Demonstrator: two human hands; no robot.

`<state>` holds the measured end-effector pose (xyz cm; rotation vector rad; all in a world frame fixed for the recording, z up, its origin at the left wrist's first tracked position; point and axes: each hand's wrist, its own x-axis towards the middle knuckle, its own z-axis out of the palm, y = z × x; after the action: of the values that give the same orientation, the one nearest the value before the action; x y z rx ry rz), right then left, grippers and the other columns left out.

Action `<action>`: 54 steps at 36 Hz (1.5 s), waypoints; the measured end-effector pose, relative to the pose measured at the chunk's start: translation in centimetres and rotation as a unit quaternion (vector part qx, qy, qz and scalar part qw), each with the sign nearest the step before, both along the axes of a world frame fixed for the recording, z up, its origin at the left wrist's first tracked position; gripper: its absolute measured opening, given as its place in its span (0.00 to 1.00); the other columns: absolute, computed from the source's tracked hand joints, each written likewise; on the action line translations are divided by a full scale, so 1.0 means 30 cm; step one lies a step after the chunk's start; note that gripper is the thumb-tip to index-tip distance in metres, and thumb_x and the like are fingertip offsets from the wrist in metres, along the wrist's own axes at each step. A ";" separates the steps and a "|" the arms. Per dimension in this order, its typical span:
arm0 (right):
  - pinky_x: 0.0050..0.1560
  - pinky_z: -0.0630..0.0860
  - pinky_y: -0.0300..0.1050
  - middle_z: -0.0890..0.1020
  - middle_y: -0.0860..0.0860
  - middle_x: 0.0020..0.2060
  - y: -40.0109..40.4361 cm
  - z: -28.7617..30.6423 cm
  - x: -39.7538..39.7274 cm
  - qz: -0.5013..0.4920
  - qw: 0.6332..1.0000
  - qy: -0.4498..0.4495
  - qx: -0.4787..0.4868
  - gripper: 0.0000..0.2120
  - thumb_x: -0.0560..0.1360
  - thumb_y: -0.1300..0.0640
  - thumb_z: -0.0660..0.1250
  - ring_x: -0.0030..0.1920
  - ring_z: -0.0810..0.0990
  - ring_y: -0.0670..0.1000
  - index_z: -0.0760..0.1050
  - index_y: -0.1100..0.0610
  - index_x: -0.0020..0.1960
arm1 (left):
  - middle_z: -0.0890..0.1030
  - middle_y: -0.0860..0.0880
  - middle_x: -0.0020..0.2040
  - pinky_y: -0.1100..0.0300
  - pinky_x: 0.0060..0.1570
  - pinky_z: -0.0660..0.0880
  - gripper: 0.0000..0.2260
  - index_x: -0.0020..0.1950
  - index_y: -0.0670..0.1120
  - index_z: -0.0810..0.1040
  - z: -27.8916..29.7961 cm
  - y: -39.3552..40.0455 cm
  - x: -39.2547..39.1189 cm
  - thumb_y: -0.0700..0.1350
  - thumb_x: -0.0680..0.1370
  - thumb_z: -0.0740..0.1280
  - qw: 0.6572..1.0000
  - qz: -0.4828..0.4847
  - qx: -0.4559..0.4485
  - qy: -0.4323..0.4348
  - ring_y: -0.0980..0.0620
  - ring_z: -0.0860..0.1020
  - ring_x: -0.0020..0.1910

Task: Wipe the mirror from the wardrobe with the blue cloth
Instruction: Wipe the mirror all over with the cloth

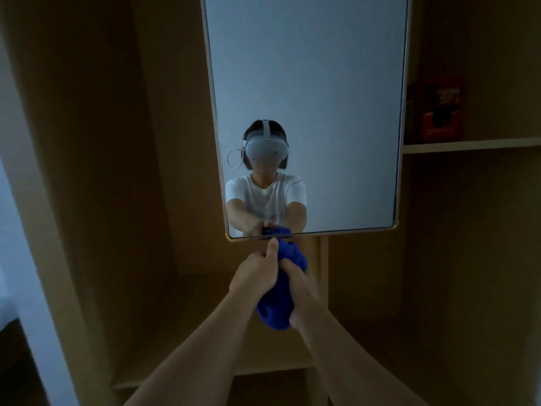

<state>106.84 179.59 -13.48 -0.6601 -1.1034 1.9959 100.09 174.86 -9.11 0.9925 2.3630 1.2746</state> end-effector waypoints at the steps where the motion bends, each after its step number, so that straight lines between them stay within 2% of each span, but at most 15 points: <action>1: 0.46 0.81 0.54 0.83 0.59 0.51 0.001 0.012 -0.016 -0.002 1.000 0.019 -0.020 0.17 0.72 0.59 0.69 0.49 0.82 0.61 0.75 0.56 0.61 | 0.78 0.49 0.43 0.53 0.46 0.76 0.27 0.49 0.52 0.76 0.003 -0.002 -0.005 0.66 0.77 0.42 0.995 0.034 0.002 0.098 0.50 0.78 0.43; 4: 0.55 0.77 0.61 0.82 0.60 0.53 0.004 0.044 -0.051 -0.012 0.997 0.044 -0.061 0.19 0.71 0.57 0.68 0.52 0.80 0.63 0.75 0.57 0.62 | 0.74 0.53 0.36 0.57 0.34 0.75 0.18 0.35 0.55 0.66 0.022 -0.029 -0.027 0.62 0.79 0.47 0.945 0.133 0.058 0.291 0.55 0.73 0.32; 7: 0.60 0.73 0.59 0.81 0.60 0.55 0.022 0.059 -0.053 0.039 0.986 0.058 -0.149 0.20 0.74 0.50 0.65 0.56 0.78 0.62 0.75 0.58 0.63 | 0.71 0.54 0.40 0.63 0.32 0.68 0.09 0.40 0.53 0.65 0.055 -0.051 -0.064 0.53 0.79 0.55 0.893 0.159 0.196 0.372 0.57 0.70 0.35; 10: 0.59 0.74 0.57 0.81 0.60 0.56 0.026 0.056 -0.067 0.107 0.971 0.089 -0.194 0.24 0.72 0.47 0.67 0.57 0.79 0.61 0.76 0.59 0.63 | 0.73 0.50 0.50 0.58 0.41 0.68 0.04 0.52 0.52 0.68 0.129 -0.052 -0.112 0.49 0.79 0.56 0.886 0.219 0.290 0.288 0.53 0.70 0.45; 13: 0.60 0.74 0.58 0.80 0.62 0.57 -0.004 0.059 -0.119 0.138 0.965 0.108 -0.197 0.24 0.72 0.49 0.68 0.57 0.79 0.62 0.74 0.60 0.64 | 0.67 0.47 0.69 0.49 0.63 0.65 0.20 0.72 0.52 0.61 0.214 -0.022 -0.150 0.55 0.81 0.51 0.940 0.161 0.286 0.096 0.47 0.66 0.66; 15: 0.63 0.72 0.58 0.80 0.62 0.57 -0.021 0.059 -0.156 0.150 0.967 0.099 -0.181 0.24 0.73 0.48 0.67 0.59 0.78 0.62 0.74 0.61 0.64 | 0.72 0.46 0.63 0.48 0.63 0.65 0.18 0.68 0.52 0.66 0.263 -0.006 -0.165 0.57 0.81 0.49 0.939 0.070 0.332 -0.053 0.46 0.69 0.65; 17: 0.64 0.71 0.58 0.80 0.63 0.58 -0.018 0.048 -0.173 0.155 0.966 0.108 -0.177 0.25 0.72 0.48 0.67 0.60 0.77 0.63 0.74 0.61 0.64 | 0.77 0.49 0.45 0.54 0.51 0.69 0.15 0.50 0.52 0.73 0.294 0.003 -0.190 0.56 0.82 0.49 0.920 0.037 0.369 -0.125 0.51 0.76 0.48; 21: 0.66 0.69 0.59 0.77 0.64 0.61 0.024 0.018 -0.130 0.157 0.959 0.162 -0.174 0.29 0.69 0.48 0.68 0.64 0.74 0.64 0.73 0.62 0.66 | 0.76 0.50 0.40 0.62 0.34 0.65 0.18 0.45 0.49 0.73 0.302 0.008 -0.226 0.55 0.82 0.49 0.946 0.047 0.306 -0.096 0.55 0.73 0.38; 26: 0.69 0.63 0.60 0.71 0.64 0.67 0.110 0.006 -0.027 0.132 0.949 0.236 -0.161 0.28 0.74 0.48 0.64 0.67 0.69 0.64 0.70 0.61 0.70 | 0.72 0.49 0.39 0.58 0.38 0.69 0.15 0.47 0.50 0.72 0.280 0.054 -0.248 0.54 0.82 0.50 0.943 0.055 0.312 -0.102 0.50 0.73 0.42; 30: 0.67 0.64 0.58 0.70 0.63 0.68 0.150 0.017 0.039 0.127 0.943 0.274 -0.138 0.27 0.77 0.47 0.59 0.57 0.73 0.63 0.67 0.60 0.71 | 0.73 0.50 0.40 0.54 0.48 0.69 0.20 0.60 0.50 0.73 0.263 0.071 -0.252 0.59 0.81 0.49 0.937 0.063 0.319 -0.128 0.51 0.74 0.45; 34: 0.68 0.62 0.58 0.67 0.64 0.70 0.139 0.023 0.054 0.126 0.940 0.290 -0.128 0.26 0.78 0.47 0.56 0.63 0.69 0.64 0.66 0.59 0.72 | 0.74 0.49 0.37 0.61 0.35 0.65 0.19 0.43 0.51 0.73 0.237 0.076 -0.233 0.60 0.81 0.49 0.927 0.070 0.352 -0.107 0.54 0.73 0.37; 39: 0.72 0.59 0.58 0.66 0.64 0.71 0.116 0.028 0.076 0.119 0.943 0.282 -0.132 0.27 0.79 0.45 0.54 0.72 0.61 0.65 0.65 0.59 0.73 | 0.73 0.49 0.34 0.62 0.35 0.68 0.19 0.39 0.50 0.71 0.232 0.067 -0.185 0.58 0.81 0.49 0.910 0.088 0.395 -0.087 0.54 0.72 0.35; 44: 0.60 0.72 0.56 0.77 0.61 0.62 0.144 0.027 0.135 0.058 0.948 0.289 -0.125 0.24 0.78 0.46 0.58 0.58 0.76 0.62 0.70 0.56 0.70 | 0.75 0.50 0.35 0.60 0.37 0.69 0.18 0.37 0.53 0.69 0.229 0.049 -0.154 0.58 0.81 0.49 0.900 0.105 0.417 -0.074 0.55 0.73 0.34; 51: 0.62 0.69 0.61 0.79 0.60 0.59 0.210 0.078 0.261 -0.068 0.947 0.284 -0.136 0.23 0.77 0.42 0.55 0.56 0.77 0.62 0.74 0.54 0.64 | 0.76 0.49 0.38 0.54 0.45 0.72 0.18 0.38 0.55 0.71 0.226 0.032 -0.140 0.59 0.81 0.49 0.896 0.113 0.421 -0.078 0.53 0.75 0.39; 54: 0.60 0.73 0.57 0.80 0.55 0.59 0.256 0.132 0.331 -0.176 0.948 0.225 -0.137 0.21 0.77 0.43 0.59 0.55 0.78 0.58 0.74 0.52 0.65 | 0.76 0.50 0.38 0.54 0.44 0.72 0.18 0.38 0.55 0.70 0.225 0.033 -0.140 0.59 0.81 0.49 0.897 0.118 0.420 -0.071 0.53 0.75 0.38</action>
<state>116.76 187.26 -9.51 -0.4634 -0.4073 1.8676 95.89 175.84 -2.35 0.7558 1.8340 2.4698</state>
